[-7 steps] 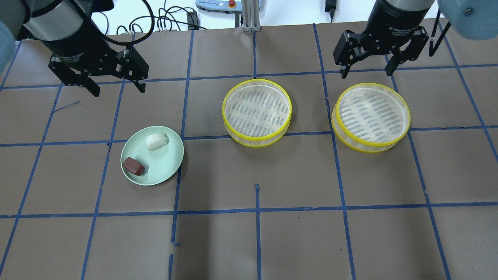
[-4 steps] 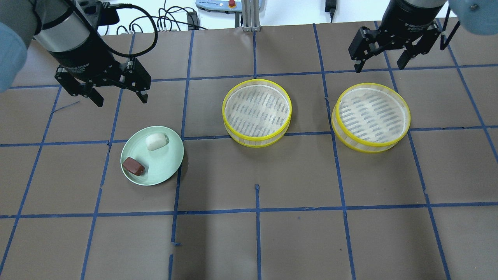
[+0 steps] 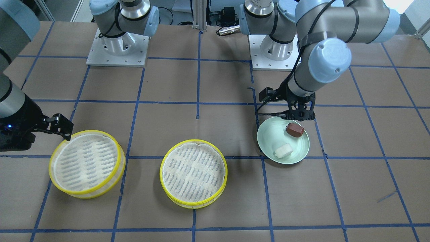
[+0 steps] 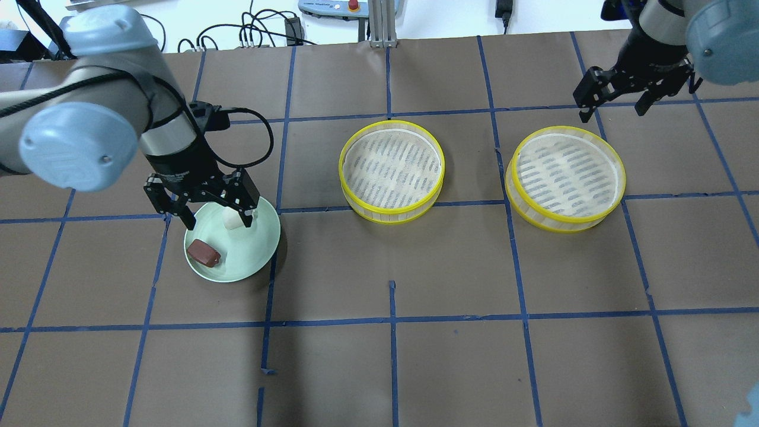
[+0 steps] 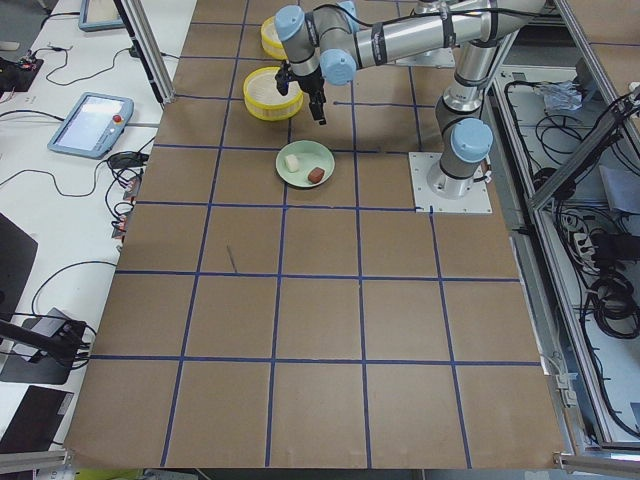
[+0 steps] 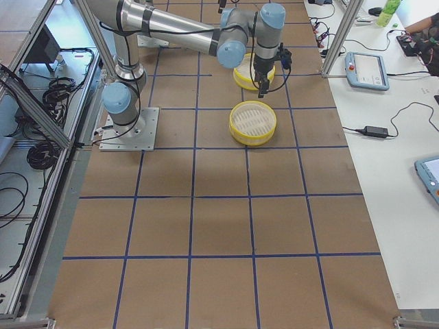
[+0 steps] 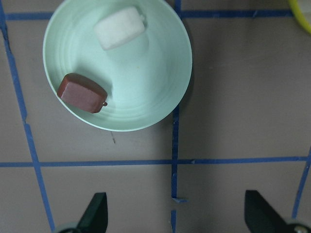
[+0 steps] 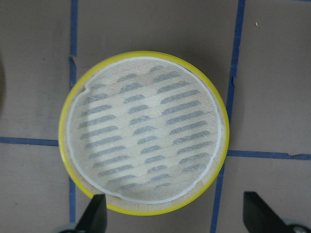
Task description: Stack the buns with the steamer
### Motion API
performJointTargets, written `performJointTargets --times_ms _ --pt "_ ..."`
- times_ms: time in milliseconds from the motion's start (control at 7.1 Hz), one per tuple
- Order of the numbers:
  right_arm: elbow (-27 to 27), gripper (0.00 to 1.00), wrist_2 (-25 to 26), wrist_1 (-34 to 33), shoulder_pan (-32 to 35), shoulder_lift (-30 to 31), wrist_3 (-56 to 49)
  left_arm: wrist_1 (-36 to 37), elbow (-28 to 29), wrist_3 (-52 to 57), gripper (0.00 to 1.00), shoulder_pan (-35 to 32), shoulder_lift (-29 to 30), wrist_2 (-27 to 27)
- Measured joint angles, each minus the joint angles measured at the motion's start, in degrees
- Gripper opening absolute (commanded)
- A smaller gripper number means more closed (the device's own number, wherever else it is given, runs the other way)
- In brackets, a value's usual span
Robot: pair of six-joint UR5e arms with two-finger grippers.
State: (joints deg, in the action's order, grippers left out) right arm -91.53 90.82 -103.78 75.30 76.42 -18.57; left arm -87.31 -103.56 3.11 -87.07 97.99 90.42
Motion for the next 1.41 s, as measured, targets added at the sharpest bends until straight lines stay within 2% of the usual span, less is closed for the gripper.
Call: performJointTargets --times_ms 423,563,704,845,986,1127,1268,1408 --pt "-4.48 1.00 0.17 -6.15 -5.15 -4.85 -3.30 17.16 -1.87 0.95 0.96 0.16 9.24 7.53" --pt "-7.10 1.00 0.28 -10.95 -5.62 -6.06 -3.58 20.95 -2.15 1.27 0.80 0.33 12.14 7.56" --pt "-9.84 1.00 0.38 -15.67 -5.79 -6.69 -3.73 23.20 -2.23 1.40 0.46 0.56 14.03 6.15" --pt "-11.45 1.00 0.40 -19.01 -5.82 -7.51 -3.75 24.37 -2.24 1.46 0.18 0.69 14.82 4.72" --pt "-12.03 0.99 0.63 -22.34 -5.85 -9.03 -3.78 24.81 -2.19 1.55 0.02 0.73 15.07 4.18" --pt "-12.29 0.76 1.01 -24.99 -5.86 -10.52 -3.83 24.86 -1.97 1.58 0.00 0.75 15.01 4.10" --pt "-12.39 0.39 1.14 -26.16 -5.86 -11.18 -4.15 24.65 -1.68 1.47 0.00 0.79 14.54 4.13" --pt "-12.27 0.31 1.23 -26.59 -5.89 -11.34 -5.58 24.06 -1.31 1.24 0.00 0.82 13.56 4.05"
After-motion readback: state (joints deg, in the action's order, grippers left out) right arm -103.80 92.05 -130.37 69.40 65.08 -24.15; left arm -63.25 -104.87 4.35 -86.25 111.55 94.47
